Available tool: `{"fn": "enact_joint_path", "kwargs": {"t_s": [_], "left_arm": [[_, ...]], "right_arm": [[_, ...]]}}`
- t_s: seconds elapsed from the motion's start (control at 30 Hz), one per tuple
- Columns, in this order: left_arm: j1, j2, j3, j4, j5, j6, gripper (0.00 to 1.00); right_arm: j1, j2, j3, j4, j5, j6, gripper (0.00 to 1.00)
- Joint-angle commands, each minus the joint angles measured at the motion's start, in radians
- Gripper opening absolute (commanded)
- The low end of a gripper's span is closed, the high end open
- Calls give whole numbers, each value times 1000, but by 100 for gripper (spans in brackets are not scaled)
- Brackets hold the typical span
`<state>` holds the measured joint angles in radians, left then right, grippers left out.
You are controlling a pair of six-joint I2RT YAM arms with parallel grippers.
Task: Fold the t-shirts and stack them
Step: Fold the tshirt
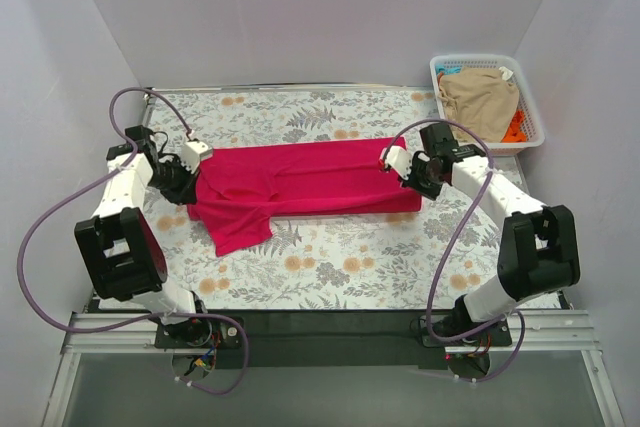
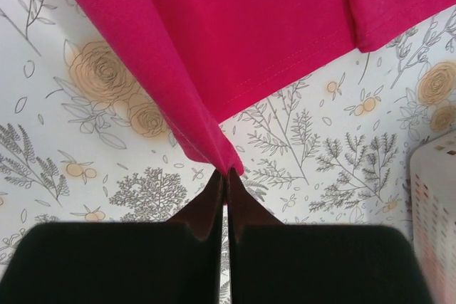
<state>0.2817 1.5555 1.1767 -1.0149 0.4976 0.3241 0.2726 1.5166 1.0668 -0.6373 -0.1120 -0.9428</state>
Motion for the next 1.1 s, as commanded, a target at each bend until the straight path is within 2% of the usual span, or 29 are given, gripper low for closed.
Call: {"fn": "enact_joint_path", "kwargs": {"t_s": [0.0, 0.37, 0.77, 1.07], "left_arm": [[10, 11, 64, 18, 36, -25, 0], [11, 124, 158, 68, 41, -88, 0], [5, 213, 274, 82, 59, -145, 0], [-24, 268, 294, 120, 33, -180, 0]], "right_arm": [[-7, 37, 74, -10, -21, -21, 1], [-23, 188, 192, -7, -25, -22, 1], [-42, 243, 237, -7, -32, -13, 1], [-44, 286, 265, -4, -40, 15, 1]]}}
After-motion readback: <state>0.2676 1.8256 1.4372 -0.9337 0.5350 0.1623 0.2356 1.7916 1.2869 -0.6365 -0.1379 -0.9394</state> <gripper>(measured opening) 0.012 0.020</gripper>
